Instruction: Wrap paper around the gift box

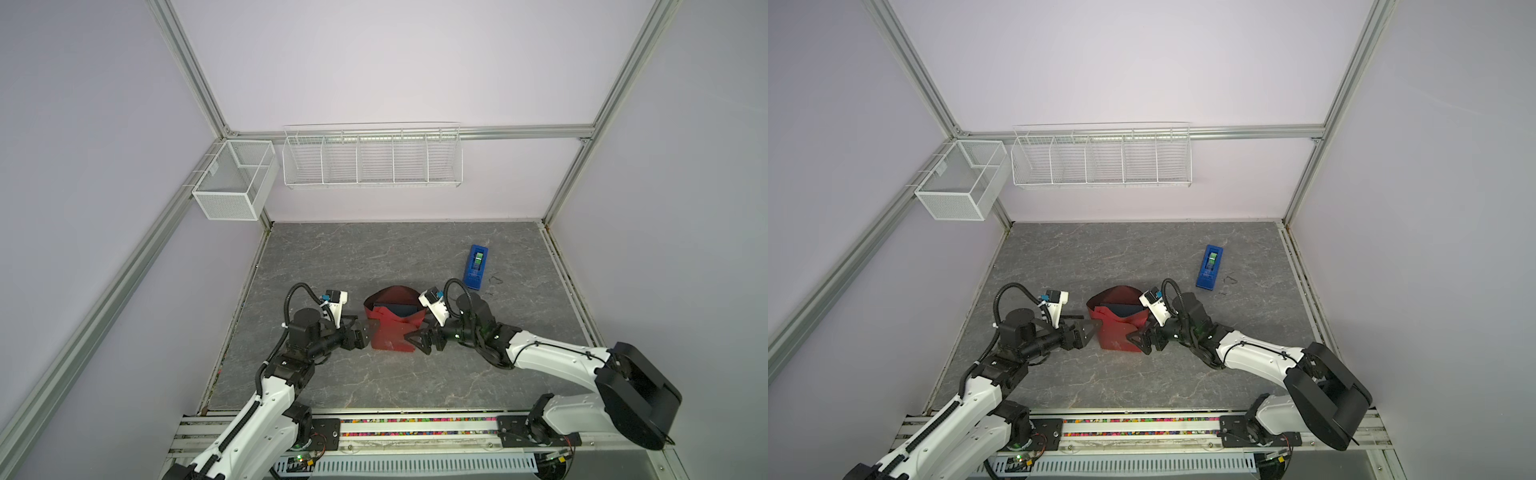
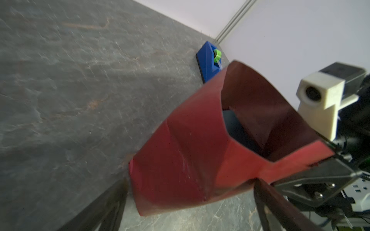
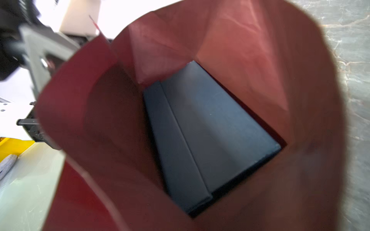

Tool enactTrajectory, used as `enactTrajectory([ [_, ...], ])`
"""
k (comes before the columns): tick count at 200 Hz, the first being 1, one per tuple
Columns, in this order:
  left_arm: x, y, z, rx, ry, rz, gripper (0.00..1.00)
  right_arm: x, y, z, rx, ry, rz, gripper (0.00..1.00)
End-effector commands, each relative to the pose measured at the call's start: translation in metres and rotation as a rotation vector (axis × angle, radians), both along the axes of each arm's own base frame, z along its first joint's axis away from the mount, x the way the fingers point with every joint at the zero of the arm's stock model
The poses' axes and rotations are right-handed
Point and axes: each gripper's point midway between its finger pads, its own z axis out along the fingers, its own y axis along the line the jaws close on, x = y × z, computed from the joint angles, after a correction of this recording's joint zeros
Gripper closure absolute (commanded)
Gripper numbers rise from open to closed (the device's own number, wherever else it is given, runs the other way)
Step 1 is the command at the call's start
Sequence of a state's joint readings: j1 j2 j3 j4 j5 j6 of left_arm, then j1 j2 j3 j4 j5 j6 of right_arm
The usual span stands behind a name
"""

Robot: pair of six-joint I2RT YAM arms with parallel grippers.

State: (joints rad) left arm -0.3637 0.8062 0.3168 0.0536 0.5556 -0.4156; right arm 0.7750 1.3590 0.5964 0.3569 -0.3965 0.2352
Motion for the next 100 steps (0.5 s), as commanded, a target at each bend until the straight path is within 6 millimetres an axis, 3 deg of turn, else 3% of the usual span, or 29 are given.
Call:
enactTrajectory([
  [1, 0.0, -0.016, 0.021, -0.063, -0.071, -0.077, 0.03, 0.003, 0.009, 0.01, 0.015, -0.042, 0.02, 0.0],
  [100, 0.017, -0.036, 0.03, -0.06, -0.146, -0.134, 0.08, 0.033, -0.002, 0.016, -0.056, -0.075, -0.143, 0.2],
])
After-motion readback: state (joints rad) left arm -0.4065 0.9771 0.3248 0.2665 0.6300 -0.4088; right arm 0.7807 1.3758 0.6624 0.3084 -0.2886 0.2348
